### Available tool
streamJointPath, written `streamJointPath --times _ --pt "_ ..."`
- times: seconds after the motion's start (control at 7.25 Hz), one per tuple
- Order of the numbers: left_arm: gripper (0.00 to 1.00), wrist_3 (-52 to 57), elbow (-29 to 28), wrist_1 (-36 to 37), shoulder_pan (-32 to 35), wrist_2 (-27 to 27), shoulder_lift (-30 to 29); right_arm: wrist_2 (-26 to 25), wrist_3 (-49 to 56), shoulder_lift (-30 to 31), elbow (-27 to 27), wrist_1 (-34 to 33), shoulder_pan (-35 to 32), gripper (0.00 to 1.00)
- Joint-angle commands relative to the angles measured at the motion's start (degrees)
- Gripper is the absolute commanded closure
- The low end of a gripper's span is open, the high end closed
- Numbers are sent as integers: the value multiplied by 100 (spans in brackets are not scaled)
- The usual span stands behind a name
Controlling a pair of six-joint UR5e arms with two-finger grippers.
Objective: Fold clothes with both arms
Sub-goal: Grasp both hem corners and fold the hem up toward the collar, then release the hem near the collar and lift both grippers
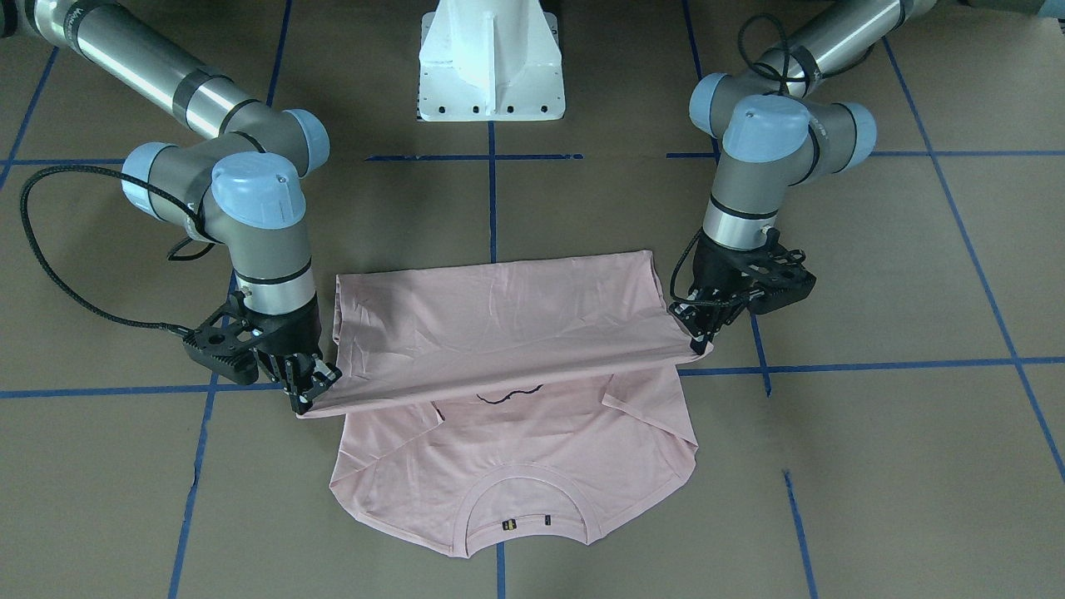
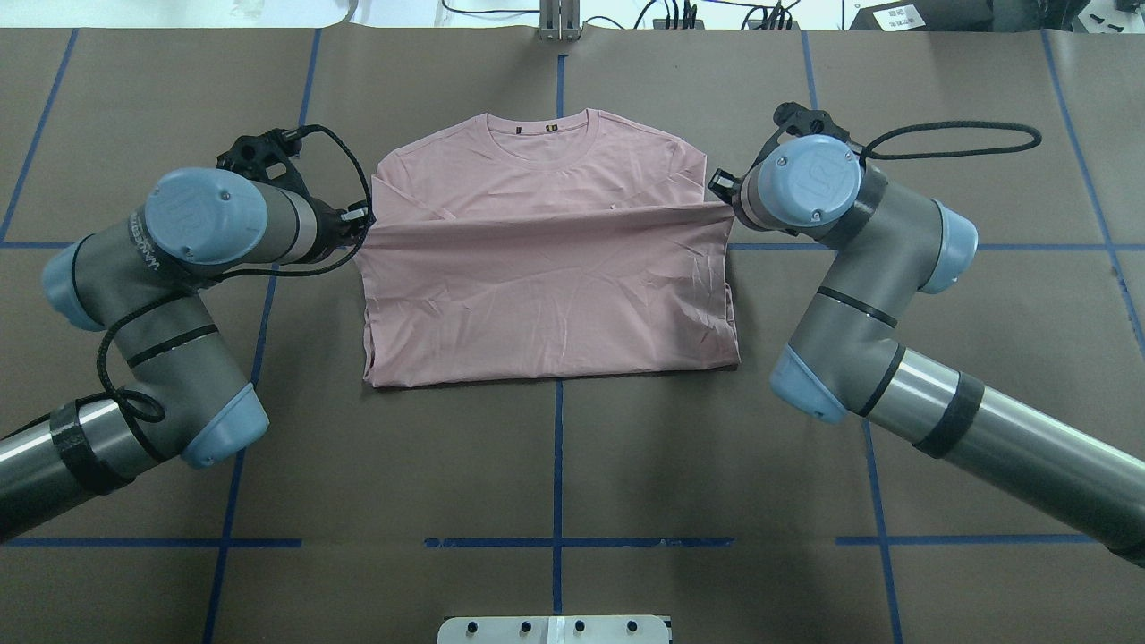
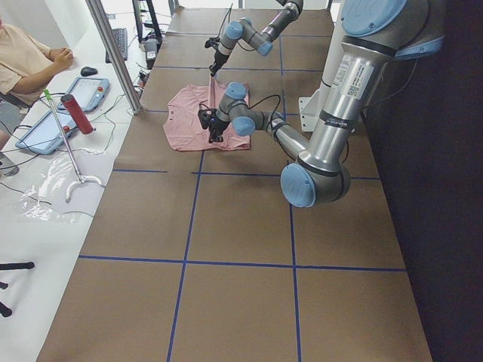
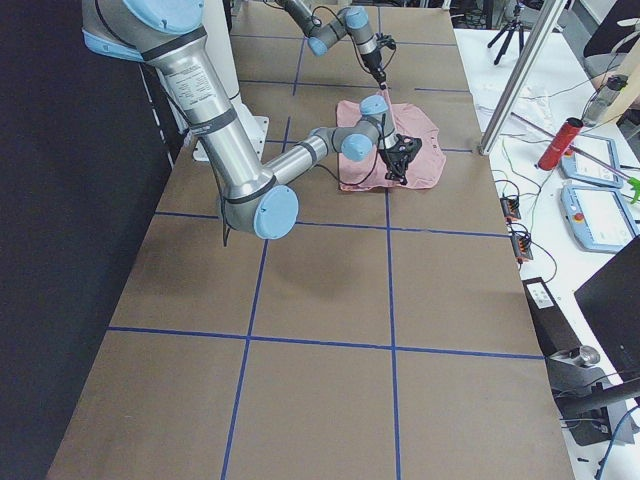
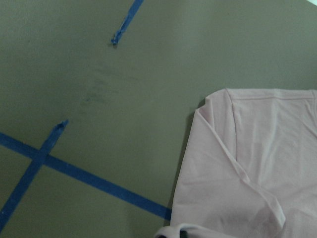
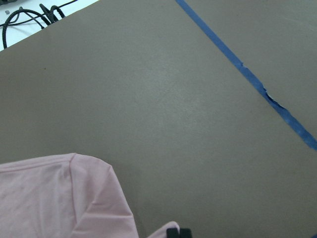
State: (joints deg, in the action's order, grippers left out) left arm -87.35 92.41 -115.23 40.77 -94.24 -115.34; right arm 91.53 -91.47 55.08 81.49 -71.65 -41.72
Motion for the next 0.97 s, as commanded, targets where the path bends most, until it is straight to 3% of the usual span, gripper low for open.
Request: streamJointPath --times 0.0,0.41,0.69,0.83 --pt "100 25 -371 -17 54 246 -364 23 41 -515 -641 28 -47 100" --pt "100 16 -1503 -673 62 520 -823 -47 190 -778 -1256 46 -64 100" --pt "100 16 -1805 -940 98 521 -963 -91 287 -850 -1399 46 -65 100" --pt "94 7 -1928 -949 89 521 -999 -83 279 -876 -1399 46 -56 100"
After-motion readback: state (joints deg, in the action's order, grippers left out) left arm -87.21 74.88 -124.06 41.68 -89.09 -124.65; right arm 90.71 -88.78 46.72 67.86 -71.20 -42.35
